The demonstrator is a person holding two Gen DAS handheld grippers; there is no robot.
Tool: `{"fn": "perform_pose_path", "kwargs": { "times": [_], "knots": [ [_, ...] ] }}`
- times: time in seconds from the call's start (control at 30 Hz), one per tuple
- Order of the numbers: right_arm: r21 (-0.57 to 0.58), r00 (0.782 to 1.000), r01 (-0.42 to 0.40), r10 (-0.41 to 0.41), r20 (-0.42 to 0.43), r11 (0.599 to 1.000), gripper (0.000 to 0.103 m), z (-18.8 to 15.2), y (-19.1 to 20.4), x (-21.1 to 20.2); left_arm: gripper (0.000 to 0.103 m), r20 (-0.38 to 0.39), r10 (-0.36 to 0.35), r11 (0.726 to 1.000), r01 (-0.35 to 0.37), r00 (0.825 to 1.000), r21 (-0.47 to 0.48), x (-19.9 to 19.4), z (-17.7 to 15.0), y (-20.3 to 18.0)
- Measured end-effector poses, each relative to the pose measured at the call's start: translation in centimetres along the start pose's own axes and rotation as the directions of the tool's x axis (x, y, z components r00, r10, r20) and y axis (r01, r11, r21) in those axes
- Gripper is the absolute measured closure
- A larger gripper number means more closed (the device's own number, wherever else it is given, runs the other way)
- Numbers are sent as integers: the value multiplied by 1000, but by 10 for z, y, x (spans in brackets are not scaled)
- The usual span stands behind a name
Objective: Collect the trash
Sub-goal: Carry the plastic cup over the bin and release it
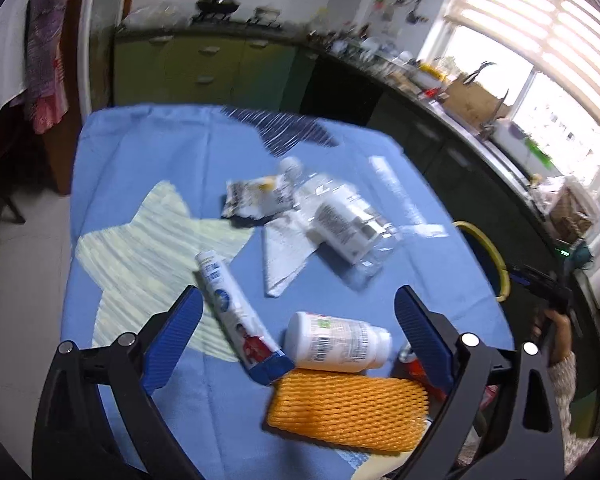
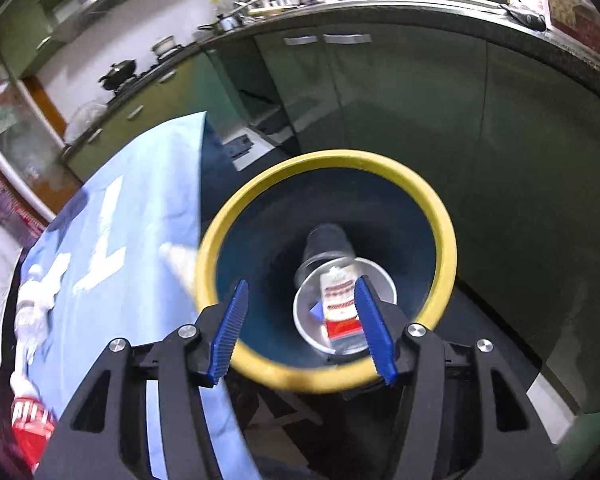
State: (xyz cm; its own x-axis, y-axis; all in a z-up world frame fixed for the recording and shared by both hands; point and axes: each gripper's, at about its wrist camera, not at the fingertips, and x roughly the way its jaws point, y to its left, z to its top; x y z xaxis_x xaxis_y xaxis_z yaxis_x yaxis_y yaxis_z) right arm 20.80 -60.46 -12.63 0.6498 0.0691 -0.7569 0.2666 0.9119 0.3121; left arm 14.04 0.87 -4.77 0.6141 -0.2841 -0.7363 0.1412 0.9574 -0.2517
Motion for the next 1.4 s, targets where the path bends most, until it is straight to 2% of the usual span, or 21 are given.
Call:
{"fn": "perform_pose_path", "kwargs": {
  "times": [0.13,0.2,0.3,0.37,0.43,0.5,0.7,0.87,0.97,1.07,1.2,1.3,1.4],
  "knots": [
    [-20,1000,-21,21,-2,1000,44,-11,12,-10,12,-136,21,996,-32,990,-77,25,9,13],
    [-33,999,-32,32,0,999,44,-15,16,-14,12,-218,16,993,-41,976,-109,41,13,18],
    [-45,999,-44,45,11,998,44,-18,20,-18,12,-290,63,991,-95,955,-96,60,23,20],
    [-50,998,-61,62,14,997,43,-20,21,-21,18,-332,70,988,-112,941,-109,72,27,22],
    [-56,997,-76,77,15,996,43,-23,23,-24,27,-377,55,986,-110,925,-125,82,29,24],
    [-60,996,-84,85,15,995,43,-25,24,-25,32,-423,67,982,-134,904,-131,94,30,26],
    [-52,995,-101,102,7,994,43,-31,20,-26,43,-464,97,977,-172,881,-123,106,31,28],
    [-46,994,-107,108,6,993,43,-36,17,-29,58,-486,116,974,-195,866,-115,111,29,32],
    [-45,994,-111,111,5,993,43,-36,17,-29,73,-497,120,972,-203,859,-116,112,27,38],
    [-46,993,-117,117,8,992,43,-37,17,-31,81,-491,120,975,-197,863,-107,108,27,40],
    [-45,992,-122,123,12,992,43,-38,17,-35,83,-459,119,979,-182,881,-96,99,37,38],
    [-42,992,-123,124,21,992,43,-39,16,-40,83,-406,124,985,-163,906,-63,80,53,26],
    [-27,991,-125,126,40,992,43,-41,9,-49,83,-352,105,994,-113,930,-2,62,74,-8]
  ]
}}
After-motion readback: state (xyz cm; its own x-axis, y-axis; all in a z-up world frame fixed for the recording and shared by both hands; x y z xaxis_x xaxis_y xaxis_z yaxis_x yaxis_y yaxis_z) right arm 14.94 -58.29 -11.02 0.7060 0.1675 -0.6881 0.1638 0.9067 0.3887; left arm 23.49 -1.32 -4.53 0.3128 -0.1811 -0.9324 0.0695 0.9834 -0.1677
